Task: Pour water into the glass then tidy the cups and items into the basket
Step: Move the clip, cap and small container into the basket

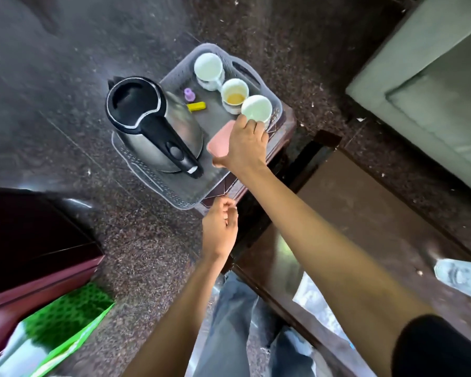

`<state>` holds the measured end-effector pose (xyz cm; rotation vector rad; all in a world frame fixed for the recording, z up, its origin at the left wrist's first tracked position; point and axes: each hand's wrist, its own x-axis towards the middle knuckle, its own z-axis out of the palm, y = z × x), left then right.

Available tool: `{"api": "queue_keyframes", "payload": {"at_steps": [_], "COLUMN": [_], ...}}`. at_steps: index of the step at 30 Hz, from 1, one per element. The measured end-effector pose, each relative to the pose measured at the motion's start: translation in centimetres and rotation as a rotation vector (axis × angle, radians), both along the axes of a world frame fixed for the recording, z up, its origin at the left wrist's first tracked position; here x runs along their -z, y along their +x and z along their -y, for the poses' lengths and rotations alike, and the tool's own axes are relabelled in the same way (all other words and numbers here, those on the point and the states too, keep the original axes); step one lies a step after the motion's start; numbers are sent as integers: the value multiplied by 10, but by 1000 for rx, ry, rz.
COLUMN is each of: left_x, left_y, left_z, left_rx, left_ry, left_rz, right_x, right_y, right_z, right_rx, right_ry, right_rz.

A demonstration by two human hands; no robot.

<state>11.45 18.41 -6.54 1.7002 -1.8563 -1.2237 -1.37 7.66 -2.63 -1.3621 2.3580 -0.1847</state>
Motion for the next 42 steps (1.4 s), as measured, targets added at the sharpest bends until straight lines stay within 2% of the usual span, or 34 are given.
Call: {"api": "queue_keyframes", "payload": {"at_steps": [3, 6, 10, 12, 14, 16, 18, 22, 29, 33, 35, 38, 42], "left_x": [3, 3, 1, 0, -1, -5, -9, -13, -22, -19, -16, -12, -7], "left_y": [0, -2, -3, -3, -5, -11, -18, -46, -115, -148, -159, -169, -169], "left_z": [1, 4, 6, 5, 1, -7, -17, -56, -176, -252, -286, -324, -353], "left_rx": [-21, -30, -17, -8, 1, 23, 41, 110, 291, 430, 506, 600, 675], "left_ry": [26, 46, 40, 24, 7, -25, -46, -54, 12, 61, 95, 146, 165], "left_rz": [-4, -2, 2, 13, 20, 23, 15, -9, -31, -23, -30, -22, -2], "right_x": [18, 31, 29, 25, 24, 26, 32, 51, 80, 78, 79, 85, 100], "right_y": [9, 14, 15, 9, 0, -15, -33, -70, -100, -120, -128, -132, -134], "right_z": [0, -1, -4, -16, -39, -72, -109, -209, -407, -517, -571, -635, -682], "right_rx": [-7, -16, -3, 12, -6, -17, 30, 261, 501, 807, 942, 1060, 1154], "right_ry": [88, 87, 74, -64, -289, -430, -456, -365, -8, 95, 214, 370, 375], "right_rz": [-99, -193, -132, -38, 4, -50, -87, -111, -76, -119, -117, -47, 183]}}
